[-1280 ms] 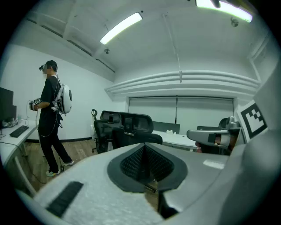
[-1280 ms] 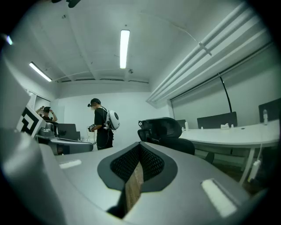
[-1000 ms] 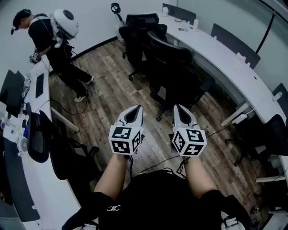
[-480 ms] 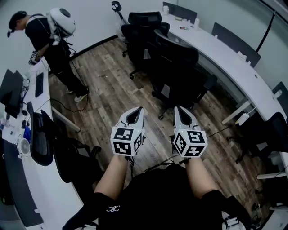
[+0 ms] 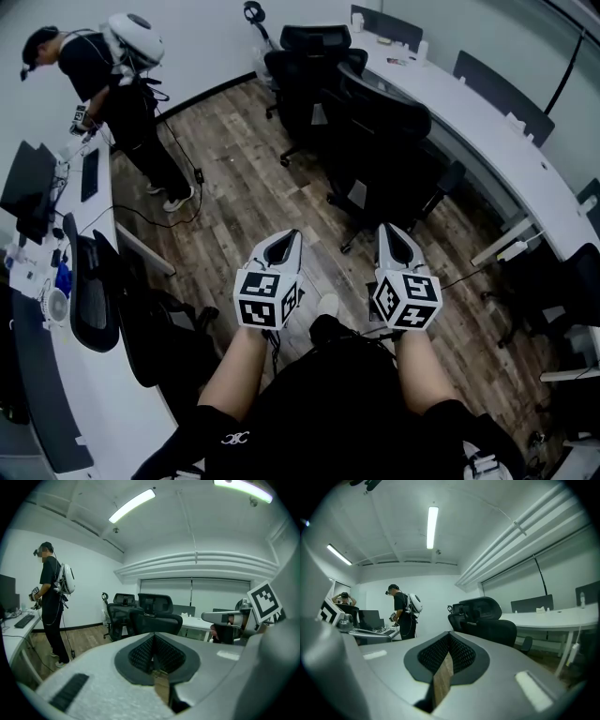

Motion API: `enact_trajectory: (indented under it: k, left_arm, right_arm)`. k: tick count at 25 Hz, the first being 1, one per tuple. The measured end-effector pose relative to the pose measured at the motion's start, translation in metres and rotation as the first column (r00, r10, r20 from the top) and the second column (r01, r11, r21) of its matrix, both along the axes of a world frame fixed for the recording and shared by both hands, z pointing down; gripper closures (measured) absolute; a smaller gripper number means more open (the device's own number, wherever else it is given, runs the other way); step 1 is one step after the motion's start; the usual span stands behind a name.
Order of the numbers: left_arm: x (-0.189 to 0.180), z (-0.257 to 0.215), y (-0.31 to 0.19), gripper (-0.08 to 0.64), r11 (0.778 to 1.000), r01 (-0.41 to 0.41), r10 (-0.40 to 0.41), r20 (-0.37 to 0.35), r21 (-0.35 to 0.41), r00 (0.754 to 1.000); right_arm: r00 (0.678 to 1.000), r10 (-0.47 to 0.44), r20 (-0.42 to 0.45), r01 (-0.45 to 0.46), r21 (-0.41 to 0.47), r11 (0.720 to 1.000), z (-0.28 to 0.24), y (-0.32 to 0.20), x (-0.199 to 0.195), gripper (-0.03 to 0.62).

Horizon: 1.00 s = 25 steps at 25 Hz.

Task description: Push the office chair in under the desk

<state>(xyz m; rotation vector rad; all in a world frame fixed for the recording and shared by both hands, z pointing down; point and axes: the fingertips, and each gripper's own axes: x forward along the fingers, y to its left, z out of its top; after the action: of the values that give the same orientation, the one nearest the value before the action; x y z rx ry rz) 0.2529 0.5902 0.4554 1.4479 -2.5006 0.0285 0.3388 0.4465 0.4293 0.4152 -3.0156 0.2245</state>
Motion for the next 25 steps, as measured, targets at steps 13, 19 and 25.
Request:
enact_trajectory:
  k: [13,19,25]
  left_arm:
    - [-0.107,0.010,-0.086,0.554,0.999,-0.047,0.048,0.015,-0.025,0.999]
    - [-0.166,-0.004,-0.150,0.554,0.991,-0.117,0.119,0.036,-0.067,0.992]
    - [-0.219,-0.018,-0.201,0.525,0.979,-0.175,0.185,0.101,-0.104,0.978]
  right_arm:
    - [0.999,0.041,-0.021,-0.040,0.024,0.999,0.019,-0.091,-0.093,0.581]
    - [0.997,0.044,-0.063,-0.038,0.090,0.995,0.006,-0.142,-0.145,0.581]
    - [0.989,0.061,-0.135,-0.040,0.151,0.988,0.000,-0.196,-0.172,0.554]
